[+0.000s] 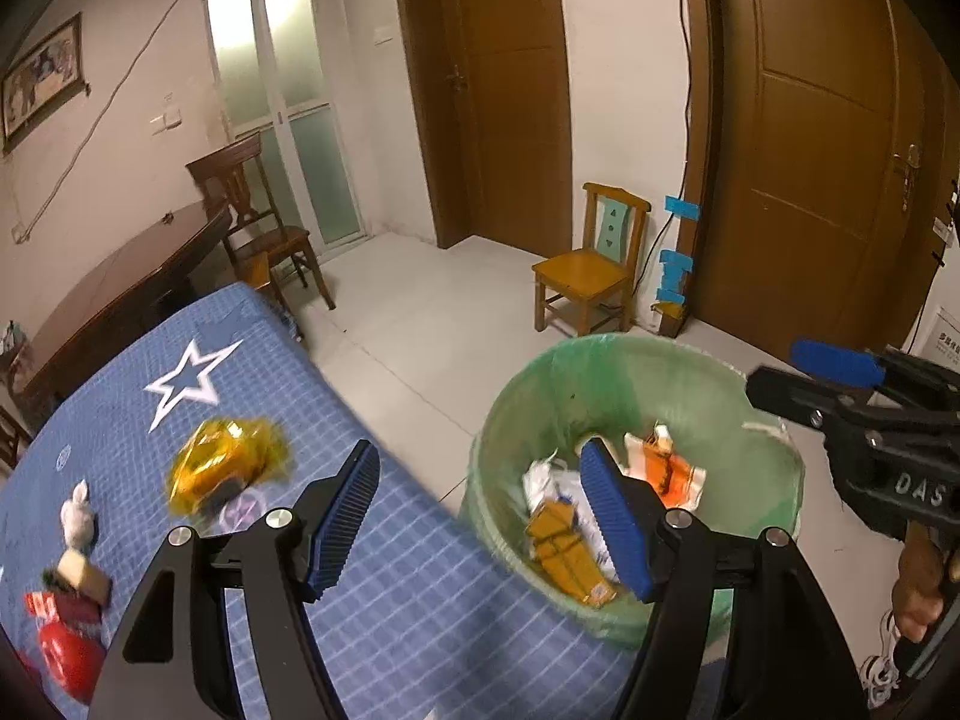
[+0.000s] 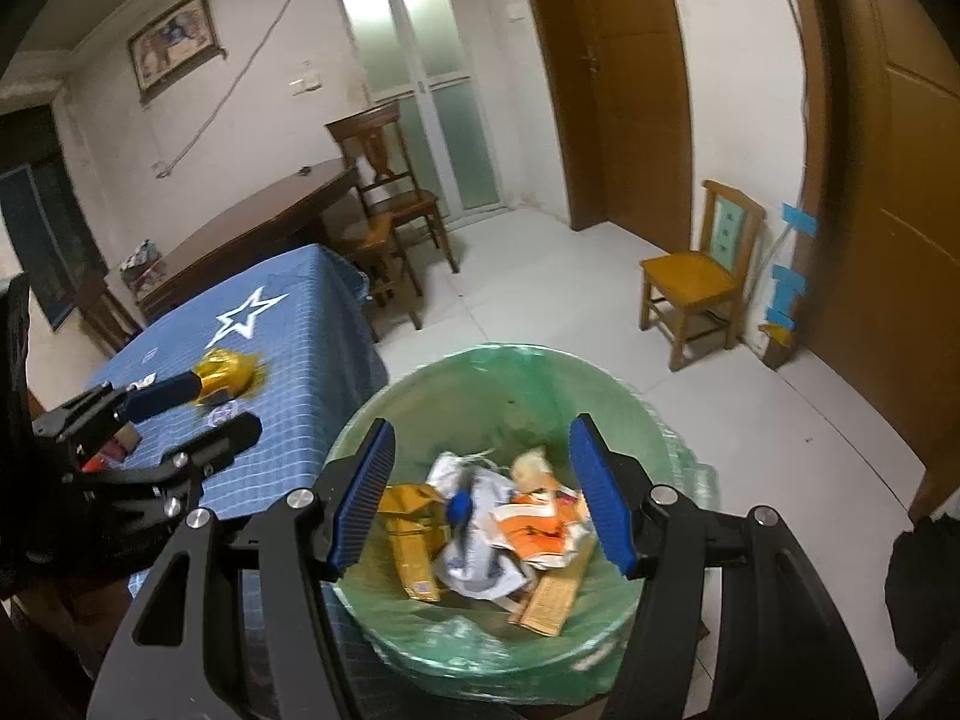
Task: Collect trash
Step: 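Open both grippers to drop the gold packaging and paper bag into the bin, then move both tools back over the table toward the remaining items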
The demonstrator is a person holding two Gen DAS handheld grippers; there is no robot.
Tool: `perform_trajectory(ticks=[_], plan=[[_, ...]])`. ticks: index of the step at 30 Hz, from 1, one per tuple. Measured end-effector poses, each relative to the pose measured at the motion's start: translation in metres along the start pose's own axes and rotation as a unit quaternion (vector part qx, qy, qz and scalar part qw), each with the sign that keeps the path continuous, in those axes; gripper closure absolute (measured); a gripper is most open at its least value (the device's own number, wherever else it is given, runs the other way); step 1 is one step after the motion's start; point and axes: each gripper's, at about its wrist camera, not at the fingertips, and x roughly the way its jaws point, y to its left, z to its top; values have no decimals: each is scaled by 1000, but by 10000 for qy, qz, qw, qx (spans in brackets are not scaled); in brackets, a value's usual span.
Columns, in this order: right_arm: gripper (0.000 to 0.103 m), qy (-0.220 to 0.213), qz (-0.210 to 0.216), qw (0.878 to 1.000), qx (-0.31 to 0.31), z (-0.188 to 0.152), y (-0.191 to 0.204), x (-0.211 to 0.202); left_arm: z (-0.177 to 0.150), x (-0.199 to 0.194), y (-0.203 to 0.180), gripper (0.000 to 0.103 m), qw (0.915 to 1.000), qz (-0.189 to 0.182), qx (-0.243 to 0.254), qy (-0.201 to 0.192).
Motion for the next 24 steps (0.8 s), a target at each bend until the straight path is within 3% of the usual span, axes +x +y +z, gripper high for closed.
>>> perform_trajectory(ticks=[15, 24], plan=[[45, 130, 761, 9939, -784, -7, 105, 19, -45, -67, 111, 29, 9934, 292, -1112, -20], [45, 310, 1322, 9837, -1176, -10, 171, 33, -67, -148, 207, 25, 9834, 632, -1642, -449]])
